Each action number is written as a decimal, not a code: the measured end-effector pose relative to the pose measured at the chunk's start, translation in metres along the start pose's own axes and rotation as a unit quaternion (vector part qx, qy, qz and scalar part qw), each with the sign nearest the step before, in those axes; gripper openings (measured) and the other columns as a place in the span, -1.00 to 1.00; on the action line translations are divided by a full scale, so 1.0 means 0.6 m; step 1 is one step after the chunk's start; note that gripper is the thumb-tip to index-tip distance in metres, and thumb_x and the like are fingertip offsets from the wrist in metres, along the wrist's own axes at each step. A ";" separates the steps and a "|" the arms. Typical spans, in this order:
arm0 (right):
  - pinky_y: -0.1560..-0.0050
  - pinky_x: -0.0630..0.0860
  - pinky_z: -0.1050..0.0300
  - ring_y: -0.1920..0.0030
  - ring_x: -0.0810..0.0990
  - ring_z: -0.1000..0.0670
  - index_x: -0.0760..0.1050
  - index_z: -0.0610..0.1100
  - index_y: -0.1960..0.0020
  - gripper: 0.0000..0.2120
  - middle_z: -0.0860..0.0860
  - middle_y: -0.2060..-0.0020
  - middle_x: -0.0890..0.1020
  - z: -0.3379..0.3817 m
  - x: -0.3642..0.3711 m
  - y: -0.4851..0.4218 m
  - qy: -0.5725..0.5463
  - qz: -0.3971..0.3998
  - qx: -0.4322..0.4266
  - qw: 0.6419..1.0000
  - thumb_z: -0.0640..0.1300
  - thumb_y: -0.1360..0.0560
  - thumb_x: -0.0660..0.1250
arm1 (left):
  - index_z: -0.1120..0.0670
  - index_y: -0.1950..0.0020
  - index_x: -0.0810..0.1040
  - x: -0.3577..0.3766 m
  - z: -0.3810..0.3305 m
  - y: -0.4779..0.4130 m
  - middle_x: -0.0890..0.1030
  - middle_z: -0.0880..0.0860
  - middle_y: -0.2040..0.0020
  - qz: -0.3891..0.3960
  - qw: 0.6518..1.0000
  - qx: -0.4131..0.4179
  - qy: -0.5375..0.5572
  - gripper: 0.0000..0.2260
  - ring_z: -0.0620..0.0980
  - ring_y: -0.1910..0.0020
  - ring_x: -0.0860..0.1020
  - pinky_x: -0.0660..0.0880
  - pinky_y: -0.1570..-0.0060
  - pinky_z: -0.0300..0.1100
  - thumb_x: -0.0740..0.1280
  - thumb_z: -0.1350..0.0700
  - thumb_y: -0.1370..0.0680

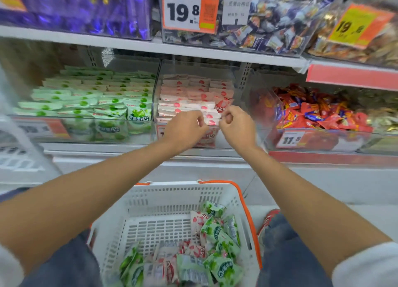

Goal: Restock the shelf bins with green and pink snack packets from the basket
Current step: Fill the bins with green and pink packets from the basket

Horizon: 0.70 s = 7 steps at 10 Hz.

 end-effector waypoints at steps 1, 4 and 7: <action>0.23 0.44 0.04 0.21 0.53 -0.11 0.54 -0.13 0.12 -0.92 -0.03 0.25 0.59 0.008 0.059 0.097 -0.003 0.083 -0.017 0.996 -0.20 -0.43 0.27 | 0.02 0.31 0.49 0.066 0.076 0.082 0.58 -0.03 0.29 0.131 0.987 -0.090 -0.010 -0.86 0.06 0.18 0.57 0.54 0.13 -0.10 0.29 0.06 -0.45; -0.14 0.55 0.02 -0.14 0.58 -0.13 0.59 -0.22 -0.16 -0.75 -0.15 -0.20 0.59 -0.141 0.328 0.371 0.071 0.517 0.129 0.843 -0.31 -0.56 0.21 | 0.15 0.24 0.54 0.252 0.350 0.329 0.57 0.08 0.22 0.403 0.880 -0.242 -0.069 -0.82 0.05 0.20 0.53 0.51 0.10 -0.14 0.25 0.19 -0.55; -0.01 0.40 0.05 0.15 0.48 -0.09 0.46 -0.31 -0.30 -0.68 -0.14 -0.01 0.50 -0.177 0.421 0.512 0.090 0.658 0.180 0.726 -0.21 -0.61 0.17 | 0.11 0.38 0.44 0.308 0.410 0.405 0.51 0.06 0.36 0.445 0.860 -0.244 -0.048 -0.70 0.00 0.35 0.48 0.57 0.05 -0.09 0.24 0.16 -0.57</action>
Point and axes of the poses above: each hand's wrist, its own y-axis away from the middle knuckle, its own x-axis out of the palm, z = x × y, the point moved 7 cm from there along -y, towards the middle knuckle
